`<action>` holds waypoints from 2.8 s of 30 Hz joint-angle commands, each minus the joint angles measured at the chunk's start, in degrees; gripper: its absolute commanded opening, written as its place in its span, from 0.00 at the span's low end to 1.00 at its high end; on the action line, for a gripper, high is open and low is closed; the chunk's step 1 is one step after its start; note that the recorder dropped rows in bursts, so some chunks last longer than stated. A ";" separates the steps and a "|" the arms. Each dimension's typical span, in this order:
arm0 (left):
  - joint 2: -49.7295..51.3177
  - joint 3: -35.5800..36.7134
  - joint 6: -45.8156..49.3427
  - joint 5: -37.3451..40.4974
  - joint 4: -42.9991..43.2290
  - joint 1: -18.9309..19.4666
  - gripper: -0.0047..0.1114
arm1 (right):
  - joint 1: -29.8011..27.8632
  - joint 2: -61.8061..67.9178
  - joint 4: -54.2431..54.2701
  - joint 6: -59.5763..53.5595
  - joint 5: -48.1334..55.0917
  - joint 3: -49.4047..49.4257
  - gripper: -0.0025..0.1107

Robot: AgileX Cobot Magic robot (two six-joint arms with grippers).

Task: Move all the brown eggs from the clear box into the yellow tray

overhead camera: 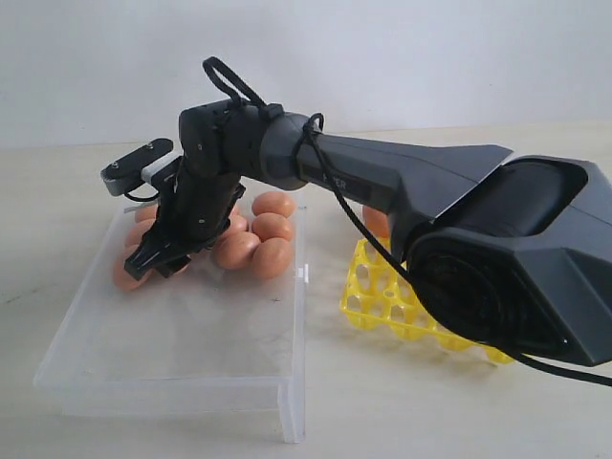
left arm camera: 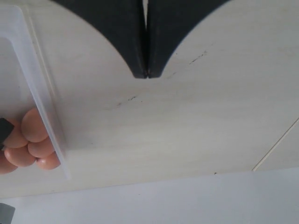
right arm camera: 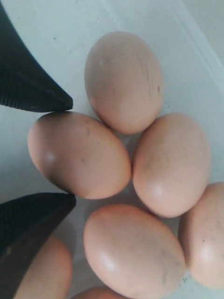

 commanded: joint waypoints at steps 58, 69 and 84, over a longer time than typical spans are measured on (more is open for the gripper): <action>-0.32 -0.23 -0.12 -0.04 -0.39 -0.34 0.04 | 5.32 -2.07 5.01 12.54 2.80 -4.75 0.50; -0.32 -0.23 -0.12 -0.04 -0.39 -0.34 0.04 | 5.32 0.20 5.85 14.89 1.48 -4.75 0.50; -0.32 -0.23 -0.12 -0.04 -0.39 -0.34 0.04 | 5.32 3.81 5.88 16.61 -2.15 -4.75 0.50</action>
